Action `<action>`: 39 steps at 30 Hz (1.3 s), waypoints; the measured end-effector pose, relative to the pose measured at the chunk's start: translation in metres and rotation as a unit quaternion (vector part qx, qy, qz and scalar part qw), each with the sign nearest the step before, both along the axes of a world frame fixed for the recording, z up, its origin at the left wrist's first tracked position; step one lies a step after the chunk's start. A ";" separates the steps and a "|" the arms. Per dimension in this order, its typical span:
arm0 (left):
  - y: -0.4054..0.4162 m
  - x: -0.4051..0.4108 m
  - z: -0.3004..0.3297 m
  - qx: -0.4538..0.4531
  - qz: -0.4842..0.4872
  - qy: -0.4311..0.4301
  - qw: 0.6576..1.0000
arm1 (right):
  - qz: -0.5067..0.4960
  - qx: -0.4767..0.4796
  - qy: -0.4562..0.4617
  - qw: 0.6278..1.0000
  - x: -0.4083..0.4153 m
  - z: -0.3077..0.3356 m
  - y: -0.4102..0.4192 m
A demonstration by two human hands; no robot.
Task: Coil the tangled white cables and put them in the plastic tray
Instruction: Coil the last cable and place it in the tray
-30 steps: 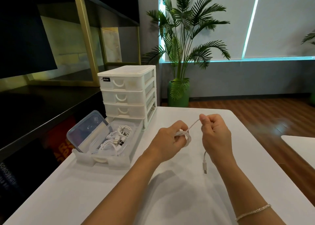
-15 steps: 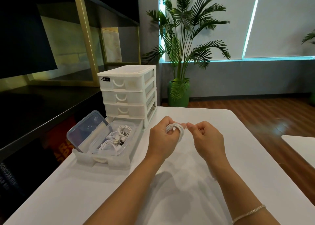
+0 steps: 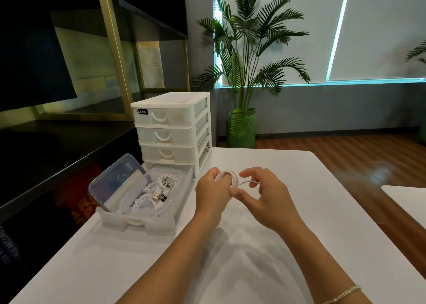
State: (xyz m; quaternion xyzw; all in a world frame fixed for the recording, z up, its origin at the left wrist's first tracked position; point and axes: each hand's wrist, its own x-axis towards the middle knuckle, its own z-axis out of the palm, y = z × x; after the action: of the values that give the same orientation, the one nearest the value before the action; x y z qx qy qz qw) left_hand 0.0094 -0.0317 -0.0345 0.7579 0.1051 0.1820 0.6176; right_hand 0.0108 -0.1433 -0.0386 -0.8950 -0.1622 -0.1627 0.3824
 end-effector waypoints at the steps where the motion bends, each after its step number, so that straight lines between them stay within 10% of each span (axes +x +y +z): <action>1: -0.001 0.000 0.000 -0.009 -0.001 0.006 1.000 | 0.002 -0.002 -0.004 1.000 0.000 0.000 0.000; 18: 0.002 -0.003 0.005 -0.354 -0.228 0.059 0.905 | -0.062 0.032 -0.180 0.981 0.005 -0.005 -0.003; 27: 0.005 -0.002 0.005 -0.357 -0.246 0.050 0.900 | -0.149 0.005 -0.327 0.933 -0.003 -0.006 -0.001; 39: 0.010 -0.001 0.003 -0.224 -0.279 0.042 0.933 | -0.081 0.054 -0.288 0.953 0.000 -0.007 -0.006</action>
State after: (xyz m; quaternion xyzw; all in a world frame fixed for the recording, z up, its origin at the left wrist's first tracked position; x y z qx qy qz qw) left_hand 0.0080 -0.0221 -0.0319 0.6060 -0.0468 -0.0580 0.7920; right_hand 0.0111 -0.1491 -0.0460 -0.7986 -0.1833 -0.4521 0.3525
